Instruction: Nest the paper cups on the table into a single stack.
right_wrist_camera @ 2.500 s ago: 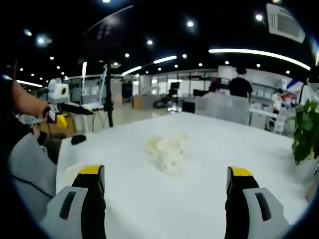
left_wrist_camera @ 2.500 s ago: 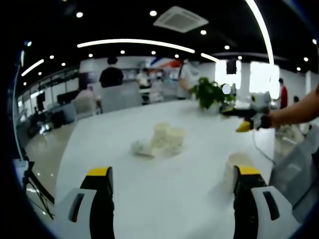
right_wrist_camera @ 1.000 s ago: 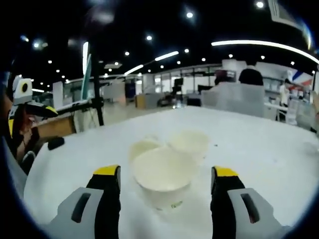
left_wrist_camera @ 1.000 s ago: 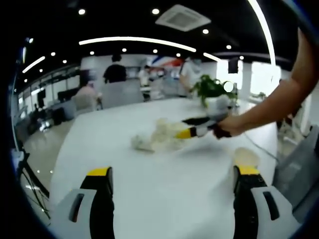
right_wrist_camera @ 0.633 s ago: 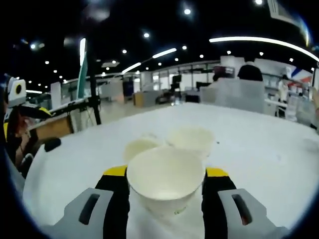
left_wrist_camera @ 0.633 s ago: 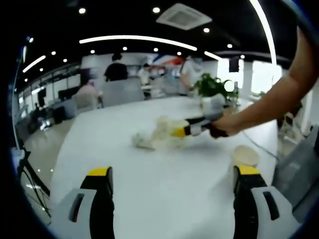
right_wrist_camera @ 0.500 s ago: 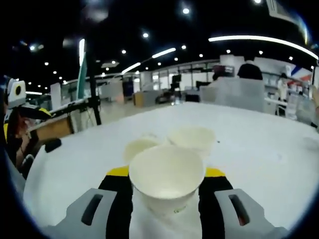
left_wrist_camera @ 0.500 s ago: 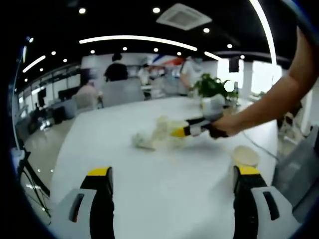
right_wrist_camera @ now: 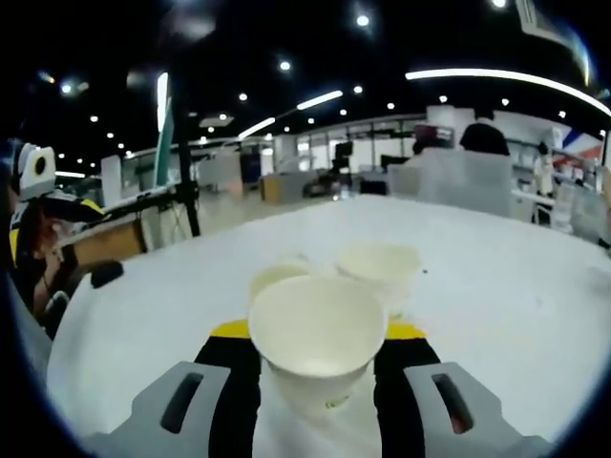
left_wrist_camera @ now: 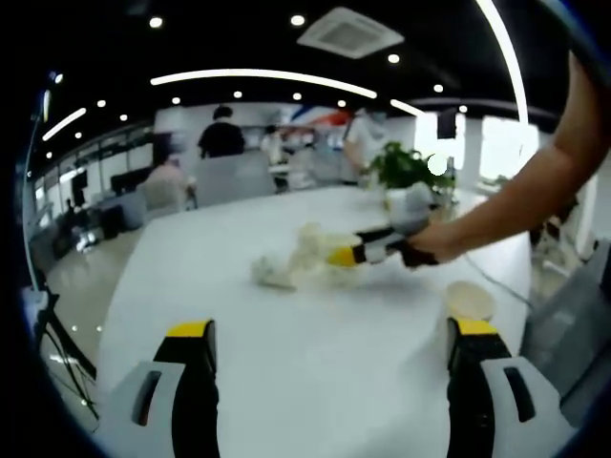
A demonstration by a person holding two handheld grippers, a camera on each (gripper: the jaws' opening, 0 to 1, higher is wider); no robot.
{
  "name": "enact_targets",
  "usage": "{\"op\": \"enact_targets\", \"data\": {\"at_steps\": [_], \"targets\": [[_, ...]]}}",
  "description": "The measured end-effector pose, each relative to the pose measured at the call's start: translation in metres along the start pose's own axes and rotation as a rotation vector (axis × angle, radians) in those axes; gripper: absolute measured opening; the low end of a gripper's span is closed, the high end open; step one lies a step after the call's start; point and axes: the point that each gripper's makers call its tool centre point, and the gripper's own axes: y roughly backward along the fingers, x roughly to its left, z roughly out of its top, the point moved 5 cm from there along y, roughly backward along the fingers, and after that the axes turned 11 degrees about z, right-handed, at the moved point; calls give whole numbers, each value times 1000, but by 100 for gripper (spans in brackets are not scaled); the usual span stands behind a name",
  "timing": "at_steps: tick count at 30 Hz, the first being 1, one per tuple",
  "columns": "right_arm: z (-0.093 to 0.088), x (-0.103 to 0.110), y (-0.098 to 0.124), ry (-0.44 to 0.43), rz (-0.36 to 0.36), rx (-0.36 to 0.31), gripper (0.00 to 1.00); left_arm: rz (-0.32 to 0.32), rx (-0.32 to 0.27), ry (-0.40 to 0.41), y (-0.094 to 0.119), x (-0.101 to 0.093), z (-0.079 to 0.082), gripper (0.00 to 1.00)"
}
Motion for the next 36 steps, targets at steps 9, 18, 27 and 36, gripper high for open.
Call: {"op": "enact_targets", "data": {"at_steps": [9, 18, 27, 36], "targets": [[19, 2, 7, -2, 12, -22, 43, 1, -7, 1, -1, 2, 2, 98], [54, -1, 17, 12, 39, -43, 42, 8, -7, -12, -3, 0, 4, 98], [93, -10, 28, 27, 32, -67, 42, 5, -26, 1, -3, 5, 10, 98], [126, -18, 38, 65, 18, -55, 42, -7, -21, 13, -1, 5, 12, 98]]}}
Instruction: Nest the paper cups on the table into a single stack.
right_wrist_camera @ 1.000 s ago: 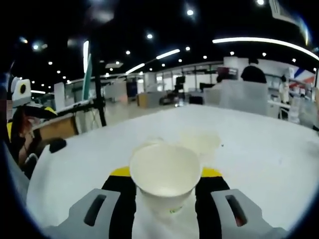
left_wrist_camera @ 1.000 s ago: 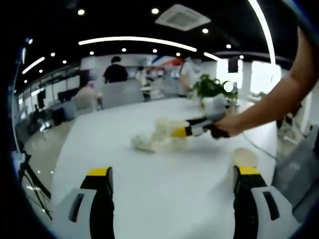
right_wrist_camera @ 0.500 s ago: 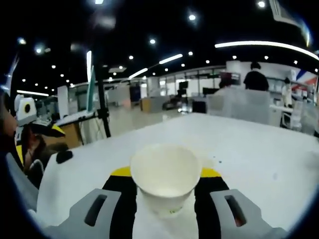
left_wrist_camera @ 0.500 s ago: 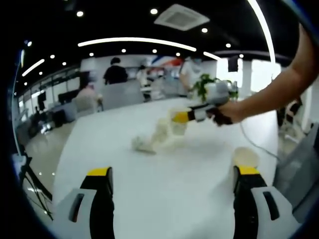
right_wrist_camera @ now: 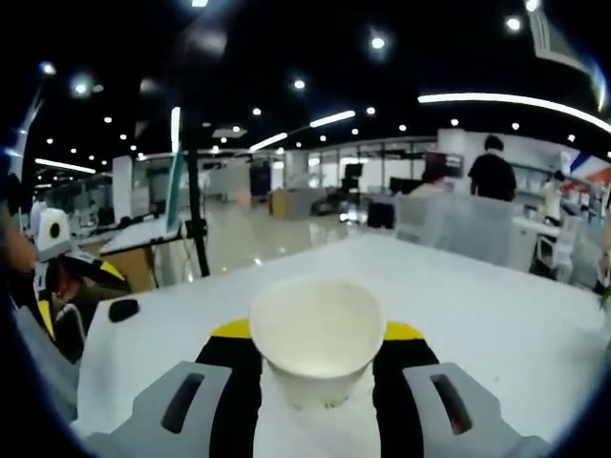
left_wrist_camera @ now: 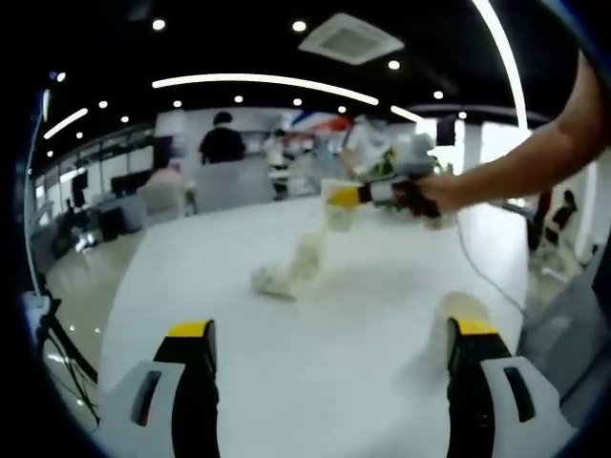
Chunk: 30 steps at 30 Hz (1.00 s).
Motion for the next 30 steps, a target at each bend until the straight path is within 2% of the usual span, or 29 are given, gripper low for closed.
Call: {"op": "enact_targets", "data": {"at_steps": [5, 12, 21, 30], "targets": [[17, -7, 5, 8, -23, -5, 42, -7, 16, -7, 2, -1, -2, 98], [40, -12, 13, 1, -49, -25, 42, 4, 3, -23, 6, 4, 3, 98], [52, -3, 20, 23, -41, -33, 42, 18, 7, -40, 13, 7, 2, 98], [53, 6, 26, 21, -35, -27, 42, 9, 0, -45, 16, 2, 5, 98]]}}
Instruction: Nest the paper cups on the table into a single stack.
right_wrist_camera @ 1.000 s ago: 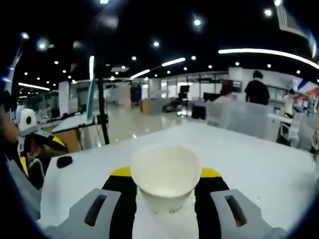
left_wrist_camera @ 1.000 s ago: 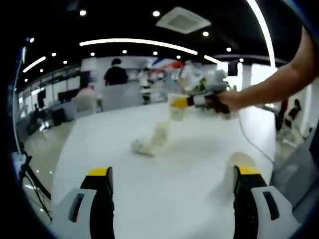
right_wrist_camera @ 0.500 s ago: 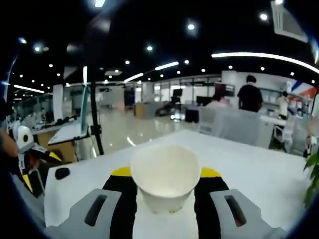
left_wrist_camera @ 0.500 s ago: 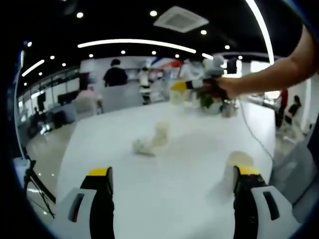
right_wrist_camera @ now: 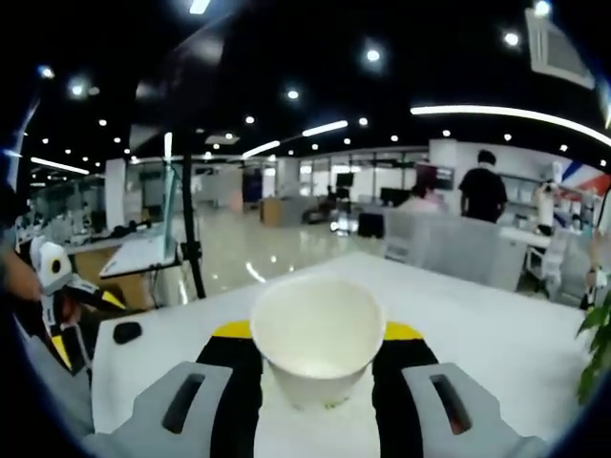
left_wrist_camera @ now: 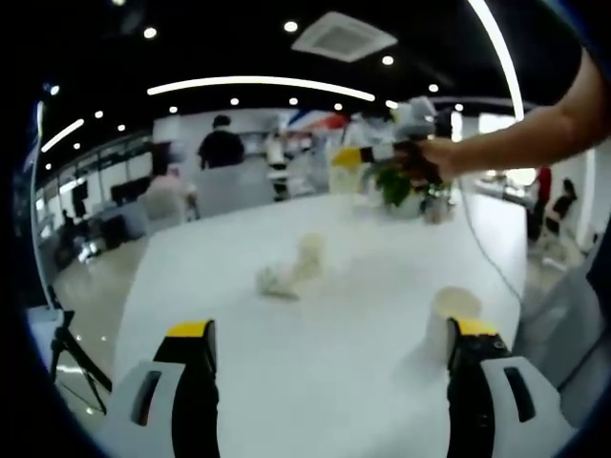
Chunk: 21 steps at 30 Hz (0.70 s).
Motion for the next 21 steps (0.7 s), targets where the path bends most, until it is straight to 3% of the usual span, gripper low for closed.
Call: {"op": "enact_targets", "data": {"at_steps": [21], "targets": [[5, 36, 26, -41, 32, 2, 41, -48, 21, 11, 10, -19, -1, 98]]}}
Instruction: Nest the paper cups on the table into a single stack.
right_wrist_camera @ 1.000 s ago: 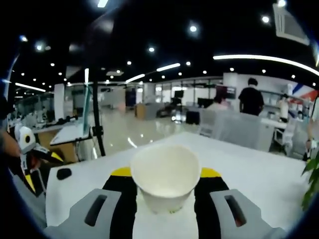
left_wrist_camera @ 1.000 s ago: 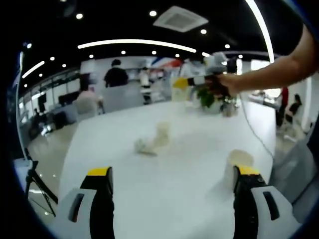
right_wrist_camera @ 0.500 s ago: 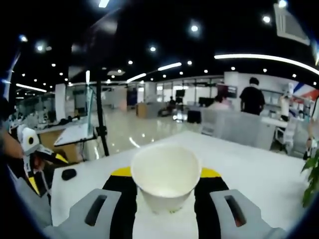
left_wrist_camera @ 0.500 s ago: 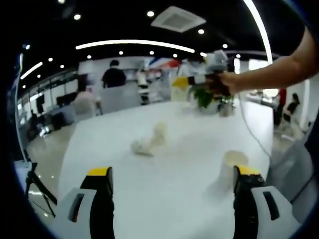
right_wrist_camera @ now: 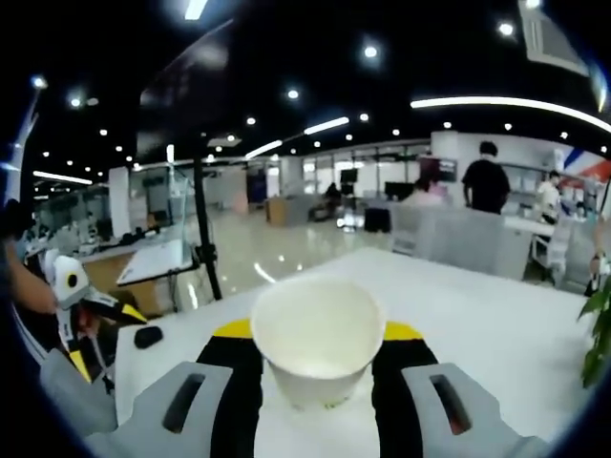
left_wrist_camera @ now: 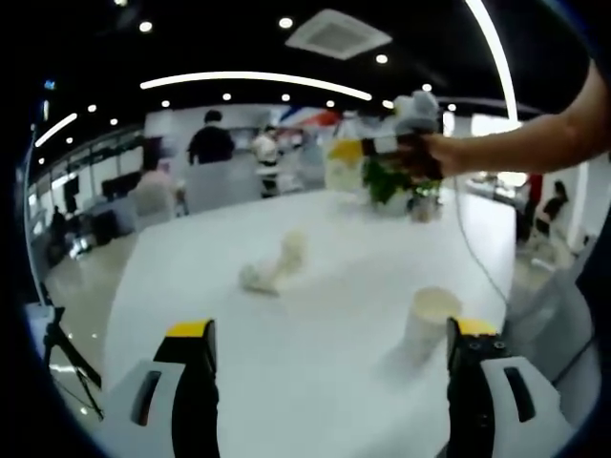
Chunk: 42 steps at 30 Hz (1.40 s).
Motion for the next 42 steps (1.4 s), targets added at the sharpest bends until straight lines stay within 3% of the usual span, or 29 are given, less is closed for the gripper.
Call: {"op": "enact_targets", "data": {"at_steps": [8, 11, 32, 42], "targets": [[7, 11, 9, 27, -6, -5, 41, 0, -3, -6, 3, -3, 6, 98], [6, 14, 12, 35, -18, 21, 42, 3, -4, -6, 3, -3, 6, 98], [10, 56, 33, 29, 61, -3, 42, 5, -22, -13, 5, -12, 10, 98], [2, 80, 45, 57, 93, 3, 42, -9, -19, -15, 4, -18, 7, 98]]}}
